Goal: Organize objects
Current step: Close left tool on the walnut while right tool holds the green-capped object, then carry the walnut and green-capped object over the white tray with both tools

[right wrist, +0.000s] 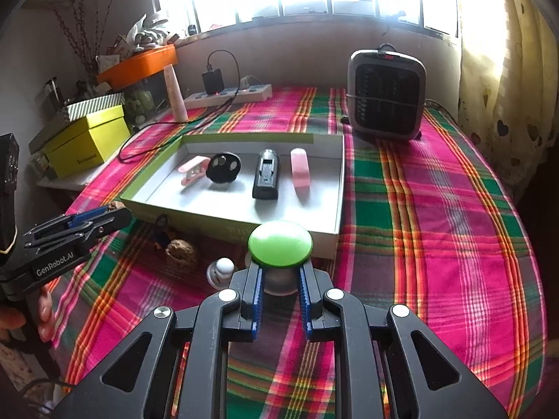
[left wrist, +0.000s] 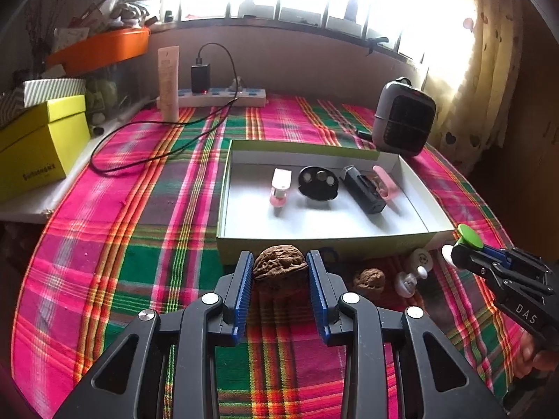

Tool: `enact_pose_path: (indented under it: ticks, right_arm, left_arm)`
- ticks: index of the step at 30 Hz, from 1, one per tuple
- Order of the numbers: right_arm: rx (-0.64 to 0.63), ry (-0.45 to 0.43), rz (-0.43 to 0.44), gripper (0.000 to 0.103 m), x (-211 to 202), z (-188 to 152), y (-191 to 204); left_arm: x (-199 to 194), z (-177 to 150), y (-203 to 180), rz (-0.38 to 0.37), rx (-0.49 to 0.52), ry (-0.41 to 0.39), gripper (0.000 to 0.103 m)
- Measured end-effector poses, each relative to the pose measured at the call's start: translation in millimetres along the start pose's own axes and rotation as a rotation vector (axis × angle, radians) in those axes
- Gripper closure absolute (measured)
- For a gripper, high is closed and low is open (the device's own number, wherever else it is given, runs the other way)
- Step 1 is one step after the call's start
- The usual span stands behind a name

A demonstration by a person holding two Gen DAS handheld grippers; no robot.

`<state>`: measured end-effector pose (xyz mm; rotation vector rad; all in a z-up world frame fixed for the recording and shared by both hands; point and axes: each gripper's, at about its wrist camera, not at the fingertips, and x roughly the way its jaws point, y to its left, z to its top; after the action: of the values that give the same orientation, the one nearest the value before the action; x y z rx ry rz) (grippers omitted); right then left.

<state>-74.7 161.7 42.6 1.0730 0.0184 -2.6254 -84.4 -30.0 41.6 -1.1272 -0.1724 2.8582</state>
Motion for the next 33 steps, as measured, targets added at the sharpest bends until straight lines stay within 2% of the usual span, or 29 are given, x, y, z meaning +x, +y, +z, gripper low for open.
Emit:
enact_pose_path:
  ticks: [19,33]
  right_arm:
    - [0.001,-0.03,0.01,0.085,10,23,4]
    - [0.012,-0.016,0.016,0.085,38,44,-3]
  left_arm:
    - [8,24,-3,-0.008,0.014,-0.025,0.074]
    - [41,45,-2,-0.03,0.012,0.014,0.074]
